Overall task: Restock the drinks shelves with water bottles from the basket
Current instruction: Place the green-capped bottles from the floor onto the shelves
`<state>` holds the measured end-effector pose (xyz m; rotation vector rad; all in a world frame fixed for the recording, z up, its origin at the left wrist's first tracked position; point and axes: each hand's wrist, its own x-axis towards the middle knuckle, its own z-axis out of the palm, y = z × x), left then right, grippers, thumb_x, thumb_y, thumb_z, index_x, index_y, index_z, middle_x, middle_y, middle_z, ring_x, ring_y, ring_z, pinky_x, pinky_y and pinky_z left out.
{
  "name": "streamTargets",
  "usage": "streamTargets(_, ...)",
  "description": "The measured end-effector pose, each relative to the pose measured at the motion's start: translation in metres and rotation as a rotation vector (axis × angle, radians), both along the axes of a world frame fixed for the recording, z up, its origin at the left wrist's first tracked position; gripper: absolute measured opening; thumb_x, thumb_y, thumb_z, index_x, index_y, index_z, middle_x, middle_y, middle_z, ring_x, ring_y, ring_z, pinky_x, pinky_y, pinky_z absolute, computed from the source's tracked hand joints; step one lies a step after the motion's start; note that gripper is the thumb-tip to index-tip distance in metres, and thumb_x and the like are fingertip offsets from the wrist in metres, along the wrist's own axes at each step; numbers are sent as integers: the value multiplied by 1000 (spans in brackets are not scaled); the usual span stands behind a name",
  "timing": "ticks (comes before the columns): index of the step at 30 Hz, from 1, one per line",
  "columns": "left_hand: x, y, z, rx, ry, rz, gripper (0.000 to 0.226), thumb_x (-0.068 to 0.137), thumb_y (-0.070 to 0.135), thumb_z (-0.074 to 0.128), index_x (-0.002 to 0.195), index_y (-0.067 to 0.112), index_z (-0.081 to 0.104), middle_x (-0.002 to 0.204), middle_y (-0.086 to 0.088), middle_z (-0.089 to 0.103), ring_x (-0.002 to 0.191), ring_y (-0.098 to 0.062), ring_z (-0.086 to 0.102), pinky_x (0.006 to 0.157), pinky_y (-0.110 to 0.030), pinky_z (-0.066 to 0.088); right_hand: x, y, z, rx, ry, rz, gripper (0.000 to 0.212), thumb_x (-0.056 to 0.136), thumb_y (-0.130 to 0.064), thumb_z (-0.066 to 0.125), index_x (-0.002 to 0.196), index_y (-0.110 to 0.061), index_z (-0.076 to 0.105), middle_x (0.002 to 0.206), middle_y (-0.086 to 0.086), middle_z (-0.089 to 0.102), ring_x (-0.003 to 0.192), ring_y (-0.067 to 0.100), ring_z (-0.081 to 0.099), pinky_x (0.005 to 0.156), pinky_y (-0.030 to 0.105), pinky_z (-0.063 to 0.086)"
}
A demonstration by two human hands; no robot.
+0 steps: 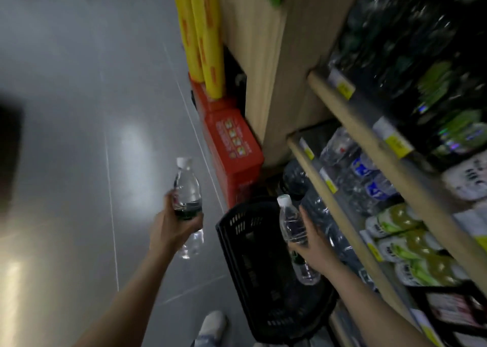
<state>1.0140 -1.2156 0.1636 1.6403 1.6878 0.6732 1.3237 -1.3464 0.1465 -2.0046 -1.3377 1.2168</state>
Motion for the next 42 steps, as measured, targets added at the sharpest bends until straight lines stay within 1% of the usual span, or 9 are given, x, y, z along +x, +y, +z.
streamTargets(4,7,8,54,97,27,-98,71,62,36,80,117,33,35,93,-4,70,76,-27,67,62,-27,45,-6,3,55,-5,-9,-159,93,84,-34,66,148,-34,-1,158,-3,14,142,21,22,113,47,29)
streamTargets(8,20,43,90,156,-99,-200,70,65,18,82,122,19,41,85,13,60,57,12,56,47,-3,39,-11,21,96,111,-97,-272,86,82,-30,69,148,-22,15,150,0,31,135,21,35,106,38,37)
streamTargets(12,21,102,116,171,-84,-337,71,64,31,81,122,31,39,91,11,63,73,-9,64,58,-22,46,-13,47,125,205,-74,-405,59,76,-25,75,123,-32,41,106,-26,50,107,11,54,73,12,42)
streamTargets(18,21,196,152,214,-134,-513,81,52,52,74,124,46,36,100,9,68,86,-20,68,71,-41,56,-32,97,171,301,-155,-675,78,69,-27,81,134,-19,38,99,-21,45,89,1,46,74,21,38)
streamTargets(24,47,246,182,280,-242,-580,81,50,47,75,120,57,34,84,40,58,71,18,56,51,-4,38,-25,135,220,387,-275,-754,65,67,-34,81,120,-29,44,101,-22,55,93,11,56,66,25,41)
streamTargets(28,77,268,192,307,-280,-618,79,56,46,79,121,50,35,89,27,62,76,7,62,56,-16,47,-1,153,242,389,-440,-757,71,67,-37,80,127,-29,41,113,-9,60,99,17,59,71,33,44)
streamTargets(32,100,286,202,385,-290,-642,82,60,36,83,125,43,34,98,16,61,79,-3,60,56,-7,42,22,173,263,514,-392,-777,73,70,-28,79,131,-28,39,120,-1,61,96,14,58,70,28,48)
streamTargets(37,118,311,211,421,-287,-618,81,60,36,84,125,42,37,103,9,66,87,-10,65,65,-26,53,50,209,278,638,-358,-794,67,72,-19,78,127,-29,41,118,-1,63,98,10,56,83,31,44)
streamTargets(42,133,341,204,433,-285,-648,83,60,36,84,127,42,36,104,12,64,87,-4,63,63,-14,48,76,249,268,667,-382,-830,63,75,-15,75,126,-28,40,121,0,61,107,13,56,87,29,41)
